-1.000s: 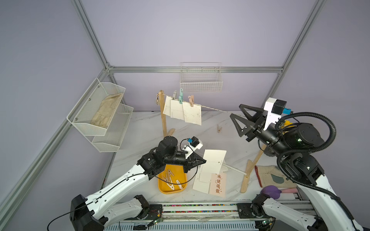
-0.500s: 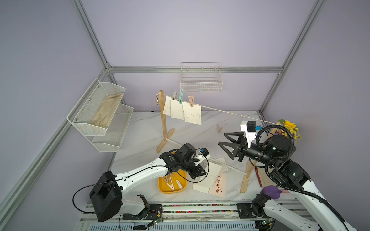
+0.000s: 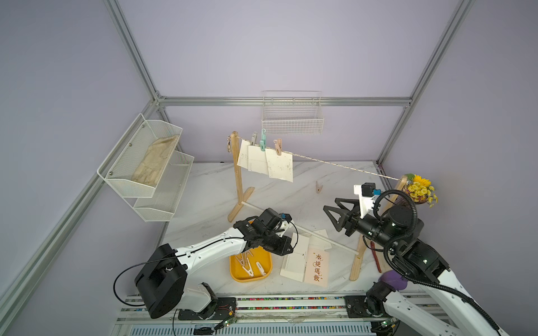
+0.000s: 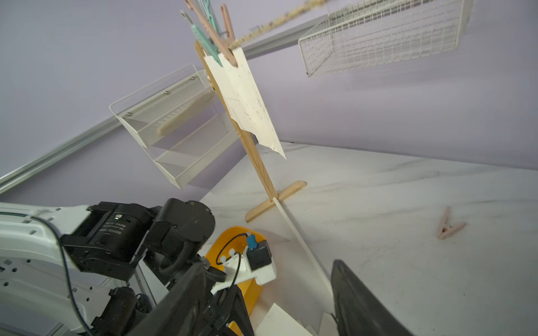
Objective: Remove the postcards from the strings
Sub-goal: Place the postcard on the postcard.
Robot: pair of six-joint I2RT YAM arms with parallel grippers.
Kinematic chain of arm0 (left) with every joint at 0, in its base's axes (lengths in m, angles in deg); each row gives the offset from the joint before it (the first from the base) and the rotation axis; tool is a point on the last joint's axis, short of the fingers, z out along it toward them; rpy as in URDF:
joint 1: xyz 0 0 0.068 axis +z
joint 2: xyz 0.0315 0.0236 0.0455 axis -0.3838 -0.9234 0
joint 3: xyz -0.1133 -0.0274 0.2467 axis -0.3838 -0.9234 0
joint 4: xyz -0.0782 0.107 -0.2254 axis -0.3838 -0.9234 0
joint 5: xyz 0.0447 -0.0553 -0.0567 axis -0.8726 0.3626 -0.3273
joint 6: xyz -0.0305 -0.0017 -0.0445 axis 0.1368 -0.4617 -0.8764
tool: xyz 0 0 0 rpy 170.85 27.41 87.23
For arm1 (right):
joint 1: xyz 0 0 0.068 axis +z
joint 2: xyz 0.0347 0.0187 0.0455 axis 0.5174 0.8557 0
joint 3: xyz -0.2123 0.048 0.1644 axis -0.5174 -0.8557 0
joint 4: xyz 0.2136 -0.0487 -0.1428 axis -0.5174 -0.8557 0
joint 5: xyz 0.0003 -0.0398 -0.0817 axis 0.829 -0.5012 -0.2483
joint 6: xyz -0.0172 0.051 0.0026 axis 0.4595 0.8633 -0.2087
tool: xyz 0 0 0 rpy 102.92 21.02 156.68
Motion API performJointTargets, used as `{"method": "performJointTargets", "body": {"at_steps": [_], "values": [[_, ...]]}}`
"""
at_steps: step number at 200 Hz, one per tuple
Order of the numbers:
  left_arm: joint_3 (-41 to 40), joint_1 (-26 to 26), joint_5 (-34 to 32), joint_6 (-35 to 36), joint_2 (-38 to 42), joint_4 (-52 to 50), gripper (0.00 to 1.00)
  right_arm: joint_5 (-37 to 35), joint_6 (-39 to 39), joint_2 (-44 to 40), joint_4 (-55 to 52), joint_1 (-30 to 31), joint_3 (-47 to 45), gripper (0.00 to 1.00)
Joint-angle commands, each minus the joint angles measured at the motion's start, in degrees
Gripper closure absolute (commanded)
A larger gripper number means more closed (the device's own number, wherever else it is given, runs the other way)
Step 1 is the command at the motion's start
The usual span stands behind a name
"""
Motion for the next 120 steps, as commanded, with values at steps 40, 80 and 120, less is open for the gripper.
{"method": "performJointTargets", "body": {"at_steps": [40,80,120], "values": [[0.04,2.15,2.14,-3.88,-4.79,2.00,0.89,-17.87,5.10,2.41,-3.56,0.11,-5.64,0.26],[2.10,3.29,-3.81,-1.19,-2.51,-4.08,0.84,-22.18,6.57,7.79,-0.91,0.12,-8.35,0.22],[4.33,3.92,-10.26,3.16,2.68,-10.38,0.56,-27.07,9.88,14.15,3.78,0.38,-9.70,0.13]]}}
